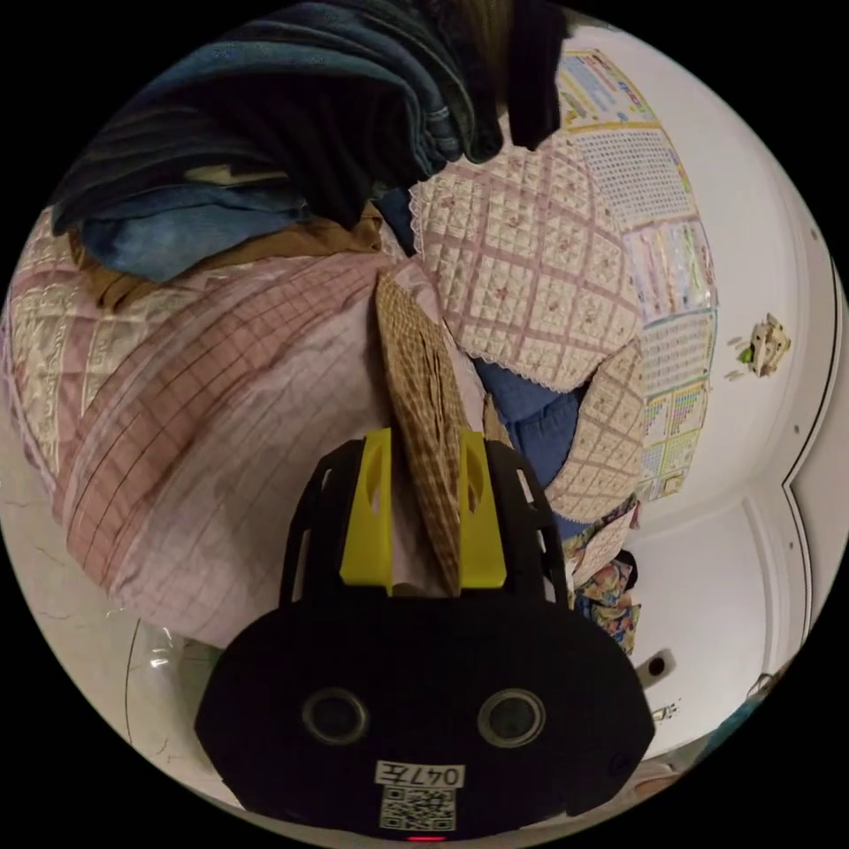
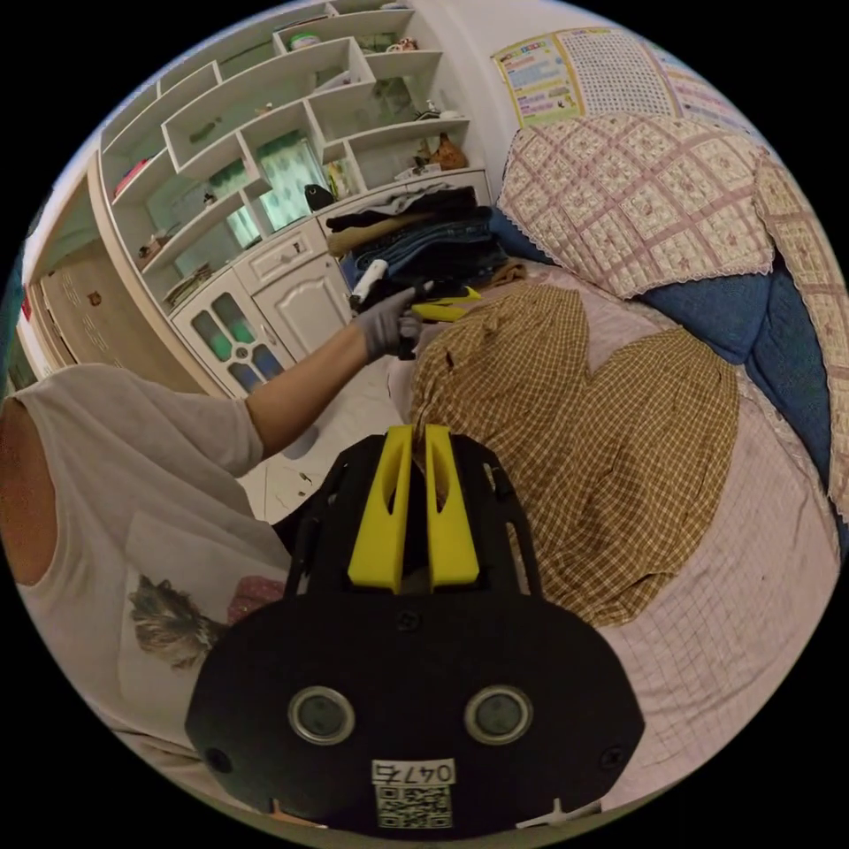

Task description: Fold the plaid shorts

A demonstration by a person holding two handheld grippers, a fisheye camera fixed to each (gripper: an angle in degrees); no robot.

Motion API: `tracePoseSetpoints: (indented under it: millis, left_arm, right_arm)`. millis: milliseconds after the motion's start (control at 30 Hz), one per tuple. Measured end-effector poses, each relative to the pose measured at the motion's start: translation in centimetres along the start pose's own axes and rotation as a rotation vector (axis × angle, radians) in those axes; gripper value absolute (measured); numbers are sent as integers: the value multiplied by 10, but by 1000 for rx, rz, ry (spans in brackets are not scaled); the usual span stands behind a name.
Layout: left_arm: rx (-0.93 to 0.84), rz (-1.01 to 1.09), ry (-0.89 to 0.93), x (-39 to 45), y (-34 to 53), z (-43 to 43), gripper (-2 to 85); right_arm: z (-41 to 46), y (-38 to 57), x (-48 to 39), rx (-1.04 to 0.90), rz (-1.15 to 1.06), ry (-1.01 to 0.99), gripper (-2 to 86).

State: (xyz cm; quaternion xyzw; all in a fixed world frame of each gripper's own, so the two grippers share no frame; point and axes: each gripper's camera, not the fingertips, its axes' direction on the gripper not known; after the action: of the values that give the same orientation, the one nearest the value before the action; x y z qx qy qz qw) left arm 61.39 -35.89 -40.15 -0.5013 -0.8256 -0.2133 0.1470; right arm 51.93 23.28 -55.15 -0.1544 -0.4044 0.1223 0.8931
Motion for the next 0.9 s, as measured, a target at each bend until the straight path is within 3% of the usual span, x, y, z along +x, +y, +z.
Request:
tracePoseSetpoints:
  millis: [233,367,467,667,900]
  left_arm:
    - [25,21,-134,38,-64,68,58]
    - [24,43,-211,66,-85,103,-2]
    - [135,52,-166,104,-89,106,-8]
    - [164,316,-228,272,-92,169,-10]
    - [10,689,-292,501,-67,361,-10]
  right_arm:
    - [-39,24,17,136,14,-54,-5]
    - [-13,37,37,-43,50,-92,-5]
    - [-21,57,46,29,76,-165,-5]
    - [-51,114,109,160,267,-288,-5]
    - [-94,211,182,264,523,-244,-5]
